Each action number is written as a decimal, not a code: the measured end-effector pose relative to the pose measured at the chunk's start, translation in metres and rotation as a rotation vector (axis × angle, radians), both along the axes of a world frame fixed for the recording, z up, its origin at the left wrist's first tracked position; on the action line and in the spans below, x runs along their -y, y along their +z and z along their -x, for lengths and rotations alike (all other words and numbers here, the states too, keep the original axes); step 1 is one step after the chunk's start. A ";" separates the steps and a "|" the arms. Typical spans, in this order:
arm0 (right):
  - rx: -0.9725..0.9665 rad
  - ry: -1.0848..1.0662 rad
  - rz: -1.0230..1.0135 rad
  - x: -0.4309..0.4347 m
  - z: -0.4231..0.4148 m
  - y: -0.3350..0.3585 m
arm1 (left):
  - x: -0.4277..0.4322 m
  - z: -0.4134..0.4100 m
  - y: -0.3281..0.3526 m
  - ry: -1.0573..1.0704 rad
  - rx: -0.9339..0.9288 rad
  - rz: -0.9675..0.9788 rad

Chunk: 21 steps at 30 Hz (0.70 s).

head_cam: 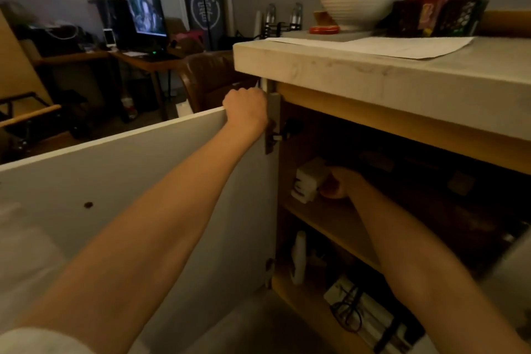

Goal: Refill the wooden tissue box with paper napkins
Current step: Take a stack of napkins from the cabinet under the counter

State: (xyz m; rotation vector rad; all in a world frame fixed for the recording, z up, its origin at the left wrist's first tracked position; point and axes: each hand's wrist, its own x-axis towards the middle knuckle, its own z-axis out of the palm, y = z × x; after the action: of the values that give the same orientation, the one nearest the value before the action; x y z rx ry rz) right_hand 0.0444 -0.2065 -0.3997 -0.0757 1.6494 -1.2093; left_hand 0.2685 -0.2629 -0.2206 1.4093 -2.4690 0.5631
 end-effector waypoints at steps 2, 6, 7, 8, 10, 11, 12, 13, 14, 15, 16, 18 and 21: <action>0.054 -0.022 -0.068 0.006 0.003 -0.001 | -0.001 0.003 -0.003 0.034 -0.022 -0.002; 0.068 -0.092 -0.124 0.012 0.003 -0.002 | -0.002 0.007 -0.006 0.079 -0.048 -0.012; 0.032 -0.083 -0.100 0.013 0.003 -0.003 | -0.002 0.008 -0.006 0.083 -0.053 -0.013; -0.019 -0.046 -0.066 0.014 0.002 -0.004 | -0.003 0.008 -0.006 0.088 -0.060 -0.016; -0.059 0.013 -0.066 0.020 0.007 -0.008 | -0.002 0.009 -0.006 0.093 -0.071 -0.017; -0.044 0.000 -0.084 0.019 0.006 -0.009 | -0.002 0.009 -0.006 0.091 -0.073 -0.012; -0.023 -0.026 -0.089 0.017 0.005 -0.010 | -0.002 0.008 -0.005 0.090 -0.072 -0.015; -0.048 -0.022 -0.047 0.011 -0.004 -0.004 | -0.002 0.008 -0.005 0.090 -0.069 -0.016; -0.124 -0.023 0.033 0.004 -0.015 0.005 | -0.003 0.007 -0.005 0.086 -0.070 -0.019; -0.138 -0.045 0.152 -0.004 -0.024 0.009 | -0.003 0.006 -0.004 0.082 -0.071 -0.024; -0.085 -0.061 0.245 -0.007 -0.029 0.013 | -0.005 0.005 -0.003 0.074 -0.073 -0.035; 0.070 -0.188 0.368 -0.025 -0.042 0.022 | -0.005 0.003 -0.004 0.056 -0.070 -0.047; 0.213 -0.182 0.500 -0.055 -0.065 0.035 | -0.011 -0.005 0.004 -0.019 0.000 -0.068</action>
State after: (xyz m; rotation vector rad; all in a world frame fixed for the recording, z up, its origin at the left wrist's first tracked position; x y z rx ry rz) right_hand 0.1093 -0.1511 -0.3650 -0.1046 1.1603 -1.6884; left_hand 0.2736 -0.2520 -0.2167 1.4086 -2.5212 0.4795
